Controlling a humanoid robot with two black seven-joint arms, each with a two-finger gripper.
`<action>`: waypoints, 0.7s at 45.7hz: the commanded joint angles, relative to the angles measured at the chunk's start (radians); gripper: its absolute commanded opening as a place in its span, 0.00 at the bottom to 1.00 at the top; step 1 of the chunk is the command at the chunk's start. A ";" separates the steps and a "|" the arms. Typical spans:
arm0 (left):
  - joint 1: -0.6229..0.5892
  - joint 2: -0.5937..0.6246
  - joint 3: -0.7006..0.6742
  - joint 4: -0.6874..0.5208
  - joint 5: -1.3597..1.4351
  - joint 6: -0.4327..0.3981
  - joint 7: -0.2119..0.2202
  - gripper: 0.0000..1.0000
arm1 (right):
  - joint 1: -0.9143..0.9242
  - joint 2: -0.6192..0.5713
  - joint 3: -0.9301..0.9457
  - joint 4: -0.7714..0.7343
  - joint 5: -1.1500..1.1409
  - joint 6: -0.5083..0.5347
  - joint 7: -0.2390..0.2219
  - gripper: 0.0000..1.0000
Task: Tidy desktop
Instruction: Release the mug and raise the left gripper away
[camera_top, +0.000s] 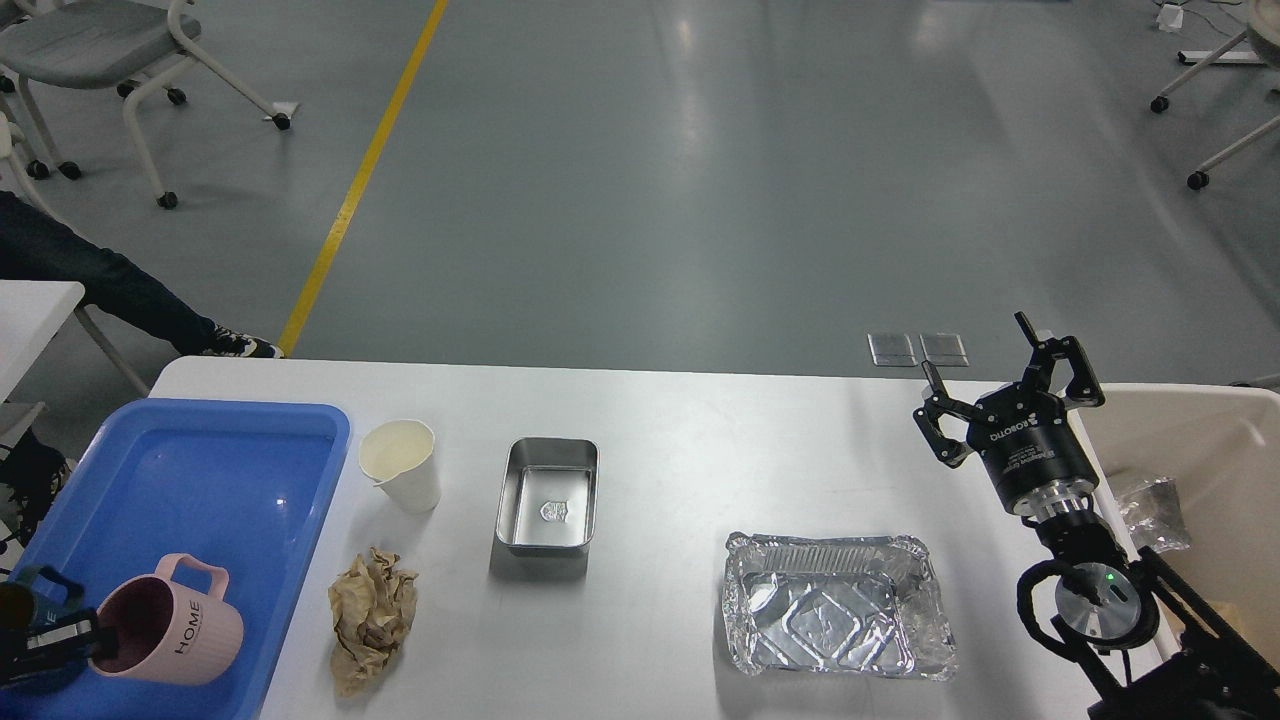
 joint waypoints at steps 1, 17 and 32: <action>0.010 -0.023 0.001 0.033 0.000 0.000 -0.001 0.02 | 0.001 0.001 0.001 0.000 0.000 0.000 0.000 1.00; 0.021 -0.045 0.000 0.076 -0.001 0.005 0.011 0.12 | 0.002 0.001 -0.001 0.000 0.000 0.000 0.000 1.00; 0.018 -0.075 -0.002 0.084 -0.017 0.002 0.044 0.40 | 0.002 0.007 -0.001 0.000 0.000 0.000 0.000 1.00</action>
